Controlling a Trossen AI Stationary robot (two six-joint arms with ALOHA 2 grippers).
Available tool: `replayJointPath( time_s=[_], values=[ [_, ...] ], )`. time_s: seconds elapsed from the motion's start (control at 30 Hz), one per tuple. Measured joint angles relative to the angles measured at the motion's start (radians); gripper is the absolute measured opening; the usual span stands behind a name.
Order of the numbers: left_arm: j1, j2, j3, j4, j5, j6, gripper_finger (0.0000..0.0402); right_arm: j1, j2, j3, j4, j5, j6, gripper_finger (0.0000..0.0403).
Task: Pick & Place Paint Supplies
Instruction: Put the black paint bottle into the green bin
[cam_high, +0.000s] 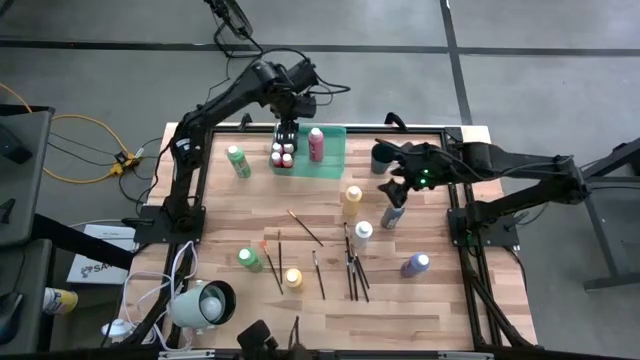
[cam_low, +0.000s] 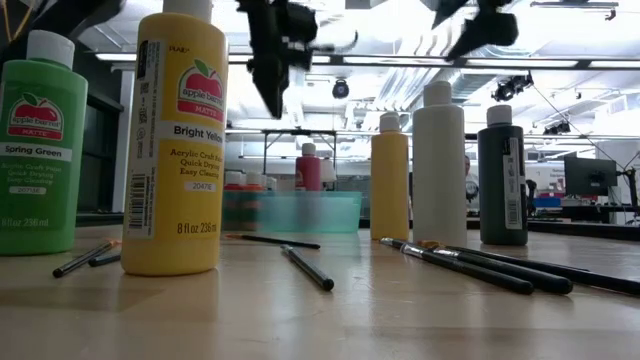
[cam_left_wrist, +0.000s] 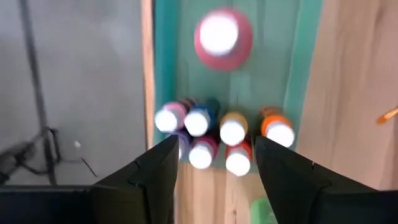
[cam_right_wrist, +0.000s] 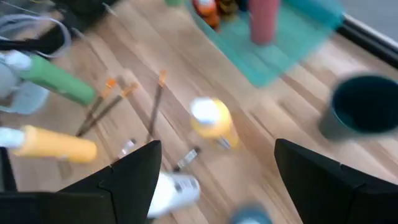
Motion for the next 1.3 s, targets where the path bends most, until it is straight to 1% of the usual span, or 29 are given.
replayJointPath(
  time_s=[0.1, 0.23, 0.3, 0.5, 0.63, 0.8, 0.97, 1.1, 1.2, 1.3],
  values=[
    [-0.026, -0.04, 0.02, 0.022, -0.003, 0.0, 0.0207, 0.0, -0.014, 0.0, -0.104, 0.0, 0.04, 0.0307],
    [-0.065, -0.106, 0.02, 0.027, -0.011, -0.01, 0.0207, 0.014, -0.012, 0.0, -0.258, -0.002, 0.148, 0.0307],
    [-0.09, -0.131, 0.021, 0.036, -0.011, -0.012, 0.0207, 0.024, -0.001, 0.0, -0.301, -0.003, 0.209, 0.0307],
    [-0.162, -0.199, 0.014, 0.082, -0.015, -0.016, 0.0207, 0.04, 0.043, 0.0, -0.308, -0.001, 0.339, 0.0307],
    [-0.212, -0.234, -0.008, 0.093, -0.061, -0.03, 0.0207, 0.055, 0.098, 0.0, -0.32, -0.009, 0.39, 0.0307],
    [-0.264, -0.272, -0.05, 0.092, -0.087, -0.055, 0.0207, 0.084, 0.166, 0.0, -0.327, -0.038, 0.429, 0.0307],
    [-0.307, -0.317, -0.115, 0.097, -0.099, -0.084, 0.0207, 0.094, 0.216, 0.0, -0.352, -0.034, 0.455, 0.0307],
    [-0.337, -0.369, -0.197, 0.144, -0.127, -0.106, 0.0207, 0.09, 0.249, 0.0, -0.354, -0.026, 0.454, 0.0307],
    [-0.353, -0.432, -0.29, 0.22, -0.127, -0.117, 0.0207, 0.088, 0.265, 0.0, -0.359, -0.026, 0.452, 0.0305],
    [-0.367, -0.513, -0.409, 0.311, -0.127, -0.137, 0.0207, 0.088, 0.268, 0.0, -0.355, -0.024, 0.452, 0.0294]
  ],
)
